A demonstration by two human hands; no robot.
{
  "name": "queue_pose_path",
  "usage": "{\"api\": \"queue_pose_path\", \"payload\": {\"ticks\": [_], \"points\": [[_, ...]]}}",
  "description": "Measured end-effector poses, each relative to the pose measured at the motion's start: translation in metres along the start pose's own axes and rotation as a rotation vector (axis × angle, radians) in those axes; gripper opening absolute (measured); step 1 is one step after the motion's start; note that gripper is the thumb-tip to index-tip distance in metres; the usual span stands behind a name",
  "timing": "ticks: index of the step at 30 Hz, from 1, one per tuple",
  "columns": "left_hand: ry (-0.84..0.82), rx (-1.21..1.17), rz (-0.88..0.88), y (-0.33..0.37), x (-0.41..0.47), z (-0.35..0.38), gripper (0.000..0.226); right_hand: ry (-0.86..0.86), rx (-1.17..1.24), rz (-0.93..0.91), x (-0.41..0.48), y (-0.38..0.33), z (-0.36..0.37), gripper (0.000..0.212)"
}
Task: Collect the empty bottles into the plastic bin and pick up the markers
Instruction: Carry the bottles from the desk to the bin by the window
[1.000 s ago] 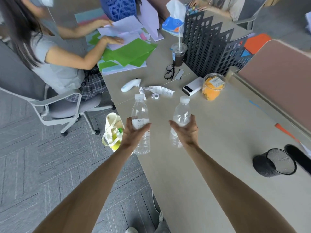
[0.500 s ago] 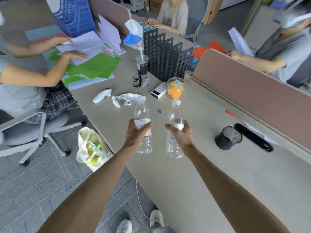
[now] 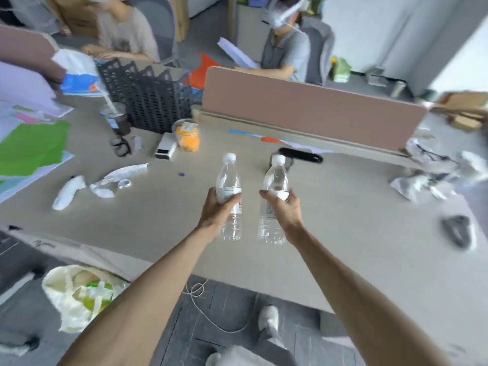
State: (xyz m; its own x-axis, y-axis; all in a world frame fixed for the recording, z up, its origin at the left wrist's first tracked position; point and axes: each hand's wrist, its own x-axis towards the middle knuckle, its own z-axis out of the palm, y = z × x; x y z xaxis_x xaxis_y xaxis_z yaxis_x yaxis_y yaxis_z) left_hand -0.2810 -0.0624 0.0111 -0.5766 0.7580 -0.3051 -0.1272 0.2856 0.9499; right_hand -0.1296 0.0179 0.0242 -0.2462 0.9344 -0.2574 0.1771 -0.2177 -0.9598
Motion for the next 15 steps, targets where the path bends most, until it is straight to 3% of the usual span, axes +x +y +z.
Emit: {"api": "queue_pose_path", "payload": {"ticks": [7, 15], "points": [[-0.395, 0.107, 0.024, -0.008, -0.053, 0.110, 0.050, 0.352, 0.093, 0.067, -0.073, 0.029, -0.119, 0.059], [-0.774, 0.213, 0.046, -0.020, -0.165, 0.252, 0.066, 0.734, 0.120, 0.062, -0.175, 0.066, -0.272, 0.030]]}}
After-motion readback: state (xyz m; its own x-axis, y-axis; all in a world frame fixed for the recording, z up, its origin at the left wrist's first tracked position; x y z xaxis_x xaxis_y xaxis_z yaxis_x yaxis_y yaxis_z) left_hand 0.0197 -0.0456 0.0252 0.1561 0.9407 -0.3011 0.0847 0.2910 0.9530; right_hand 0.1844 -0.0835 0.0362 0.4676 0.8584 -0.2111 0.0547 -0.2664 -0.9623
